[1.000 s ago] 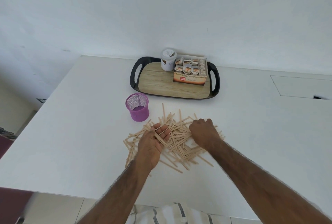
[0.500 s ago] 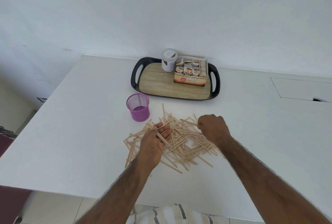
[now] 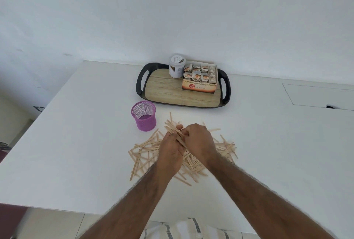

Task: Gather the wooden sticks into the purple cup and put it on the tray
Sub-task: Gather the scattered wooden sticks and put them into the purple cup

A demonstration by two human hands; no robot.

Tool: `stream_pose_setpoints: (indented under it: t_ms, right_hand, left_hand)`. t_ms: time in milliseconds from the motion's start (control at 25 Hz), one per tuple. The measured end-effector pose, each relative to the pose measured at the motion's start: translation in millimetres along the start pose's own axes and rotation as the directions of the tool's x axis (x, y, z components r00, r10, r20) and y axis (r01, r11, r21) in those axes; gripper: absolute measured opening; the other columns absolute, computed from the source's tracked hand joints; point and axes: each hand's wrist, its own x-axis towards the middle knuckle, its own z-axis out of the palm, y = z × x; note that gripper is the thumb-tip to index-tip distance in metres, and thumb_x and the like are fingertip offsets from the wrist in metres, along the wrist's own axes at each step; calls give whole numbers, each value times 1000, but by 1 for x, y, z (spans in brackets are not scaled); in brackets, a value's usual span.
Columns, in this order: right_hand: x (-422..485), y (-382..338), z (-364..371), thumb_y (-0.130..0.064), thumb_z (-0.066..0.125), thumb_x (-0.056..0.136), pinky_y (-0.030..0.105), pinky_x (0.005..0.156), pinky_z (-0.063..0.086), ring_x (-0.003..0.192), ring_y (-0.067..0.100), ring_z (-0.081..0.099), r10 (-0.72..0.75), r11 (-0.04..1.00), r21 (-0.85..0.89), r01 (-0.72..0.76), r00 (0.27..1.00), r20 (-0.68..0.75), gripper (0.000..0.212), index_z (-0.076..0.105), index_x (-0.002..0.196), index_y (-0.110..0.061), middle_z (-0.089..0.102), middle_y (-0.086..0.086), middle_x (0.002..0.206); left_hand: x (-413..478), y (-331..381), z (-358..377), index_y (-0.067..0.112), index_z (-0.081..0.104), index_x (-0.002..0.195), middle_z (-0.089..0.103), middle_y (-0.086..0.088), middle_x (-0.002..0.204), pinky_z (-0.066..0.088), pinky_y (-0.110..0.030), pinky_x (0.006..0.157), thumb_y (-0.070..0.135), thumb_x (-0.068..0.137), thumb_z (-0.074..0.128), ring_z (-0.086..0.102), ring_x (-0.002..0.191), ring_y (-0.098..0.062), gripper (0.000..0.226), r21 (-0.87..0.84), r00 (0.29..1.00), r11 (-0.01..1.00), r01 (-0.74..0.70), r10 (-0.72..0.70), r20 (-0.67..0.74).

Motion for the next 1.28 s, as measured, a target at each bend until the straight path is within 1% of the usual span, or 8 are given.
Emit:
stream_pose_setpoints:
  t_ms: [280, 440, 520, 600, 840, 960, 1080, 1280]
  right_hand:
    - [0, -10, 4, -20, 53, 94, 34, 64, 55, 73, 22, 69, -179, 960, -216, 177, 984, 12, 22, 75, 91, -17, 72, 3, 80]
    - [-6, 4, 6, -26, 55, 99, 33, 64, 56, 70, 11, 67, 25, 919, 393, 19, 994, -106, 24, 77, 92, -17, 75, 0, 84]
    - [-11, 10, 5, -34, 52, 102, 36, 54, 53, 64, 17, 63, 400, 462, 822, -332, 906, 141, 33, 69, 91, -8, 71, 9, 84]
    - [-14, 10, 8, -42, 47, 103, 30, 52, 47, 60, 21, 62, 381, 61, 848, -527, 797, 469, 42, 63, 90, -6, 68, 13, 79]
    - [-4, -3, 5, -35, 48, 105, 33, 88, 53, 101, 22, 72, 241, -259, 879, -400, 855, 460, 38, 67, 119, -5, 75, 10, 107]
    - [0, -6, -1, -30, 49, 106, 27, 66, 54, 92, 16, 73, 267, -28, 932, -361, 896, 355, 30, 66, 122, -11, 61, 19, 116]
    - [1, -2, -2, -29, 53, 105, 25, 44, 40, 60, 16, 64, 379, 196, 935, -295, 902, 206, 25, 68, 94, -12, 61, 3, 67]
    - [-4, 8, -5, -34, 57, 101, 32, 49, 31, 50, 14, 32, 440, 528, 828, -188, 894, -78, 42, 43, 66, -14, 37, -2, 56]
  left_hand:
    - [1, 6, 8, 6, 61, 99, 64, -10, 84, 52, -38, 93, 12, 107, 42, 66, 80, -20, 22, -81, 999, 997, 10, -14, -47]
    - [9, 19, 13, 7, 51, 100, 69, -10, 74, 58, -36, 86, 11, 110, 35, 73, 79, -24, 19, -94, 992, 990, -101, 94, -79]
    - [10, 25, 17, 8, 50, 106, 73, -13, 77, 52, -41, 101, 12, 110, 35, 75, 93, -28, 16, -81, 983, 981, -178, 174, -51]
    - [0, 24, 26, 12, 52, 103, 76, -17, 95, 50, -43, 103, 15, 110, 37, 72, 107, -25, 17, 41, 971, 970, -240, 239, 20]
    - [-18, 3, 37, 11, 63, 116, 73, 7, 123, 55, -42, 97, 19, 110, 39, 67, 116, -22, 26, 425, 921, 818, -388, 325, 214]
    - [-17, -6, 32, 17, 64, 133, 71, 3, 129, 51, -37, 103, 26, 109, 44, 62, 125, -15, 33, 471, 919, 797, -378, 265, 290]
    - [-20, -1, 34, 19, 66, 128, 70, -4, 128, 56, -35, 91, 26, 104, 56, 67, 117, -17, 27, 464, 923, 799, -382, 302, 238]
    - [-12, 21, 30, 18, 68, 99, 74, -2, 95, 58, -38, 77, 44, 100, 54, 73, 89, -16, 29, 619, 847, 620, -482, 511, 147]
